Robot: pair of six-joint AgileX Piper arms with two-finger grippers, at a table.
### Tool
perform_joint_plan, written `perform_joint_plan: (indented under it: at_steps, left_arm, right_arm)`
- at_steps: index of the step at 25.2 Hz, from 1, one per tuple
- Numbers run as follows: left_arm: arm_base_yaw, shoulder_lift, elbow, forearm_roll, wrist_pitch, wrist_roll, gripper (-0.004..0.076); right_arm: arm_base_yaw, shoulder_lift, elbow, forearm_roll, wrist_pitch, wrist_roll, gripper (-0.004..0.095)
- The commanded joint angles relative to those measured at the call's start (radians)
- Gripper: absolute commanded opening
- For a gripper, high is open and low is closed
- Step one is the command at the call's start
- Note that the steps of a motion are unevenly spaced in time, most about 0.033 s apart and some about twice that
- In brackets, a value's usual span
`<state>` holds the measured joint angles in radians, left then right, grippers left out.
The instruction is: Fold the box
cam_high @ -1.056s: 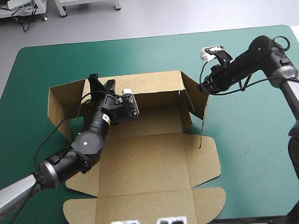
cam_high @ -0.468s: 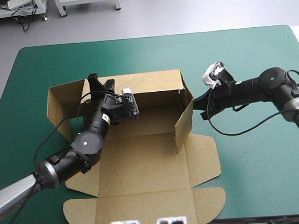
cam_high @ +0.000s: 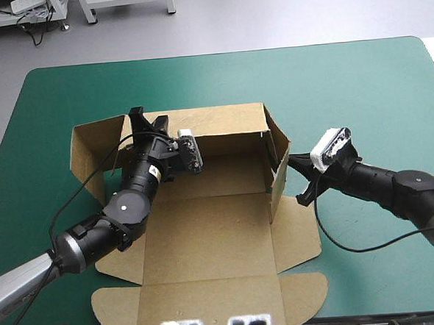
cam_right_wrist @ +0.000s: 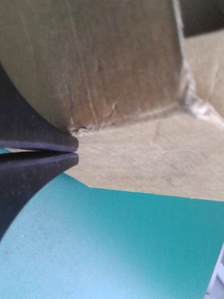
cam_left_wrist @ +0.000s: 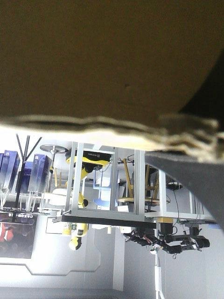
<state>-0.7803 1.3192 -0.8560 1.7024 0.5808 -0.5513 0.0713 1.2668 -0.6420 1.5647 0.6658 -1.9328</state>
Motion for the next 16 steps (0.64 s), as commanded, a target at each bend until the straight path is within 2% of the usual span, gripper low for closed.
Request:
perform_joint_plan:
  at_steps: [1, 5, 9, 10, 11, 12, 13, 15, 16]
  left_arm:
    - [-0.005, -0.028, -0.035, 0.065, 0.025, -0.010, -0.0010]
    - [-0.005, -0.028, -0.035, 0.065, 0.021, 0.005, -0.0010]
    - [-0.005, -0.028, -0.035, 0.065, 0.021, 0.010, -0.0010]
    - [-0.005, -0.028, -0.035, 0.065, 0.020, 0.012, -0.0009]
    - [-0.005, -0.028, -0.035, 0.065, 0.020, 0.017, -0.0009]
    - [-0.005, -0.028, -0.035, 0.065, 0.020, 0.017, -0.0009]
    - [-0.005, -0.028, -0.035, 0.065, 0.017, 0.027, -0.0005]
    - [-0.005, -0.028, -0.035, 0.065, -0.001, 0.044, 0.0001]
    - [-0.005, -0.028, -0.035, 0.065, -0.009, 0.047, 0.0001]
  right_arm:
    - [-0.004, -0.055, 0.032, 0.167, 0.052, -0.174, -0.0023]
    - [-0.004, -0.055, 0.034, 0.157, 0.126, -0.203, -0.0023]
    - [-0.004, -0.055, 0.034, 0.137, 0.139, -0.207, 0.0006]
    - [-0.004, -0.055, 0.034, 0.120, 0.141, -0.207, 0.0060]
    - [-0.004, -0.055, 0.033, 0.093, 0.154, -0.207, 0.0215]
    - [-0.004, -0.055, 0.033, 0.093, 0.160, -0.207, 0.0298]
    - [-0.004, -0.055, 0.033, 0.101, 0.167, -0.205, 0.0522]
    - [-0.004, -0.055, 0.014, 0.102, 0.144, -0.207, 0.0704]
    - [-0.004, -0.055, 0.002, 0.102, 0.131, -0.207, 0.0723]
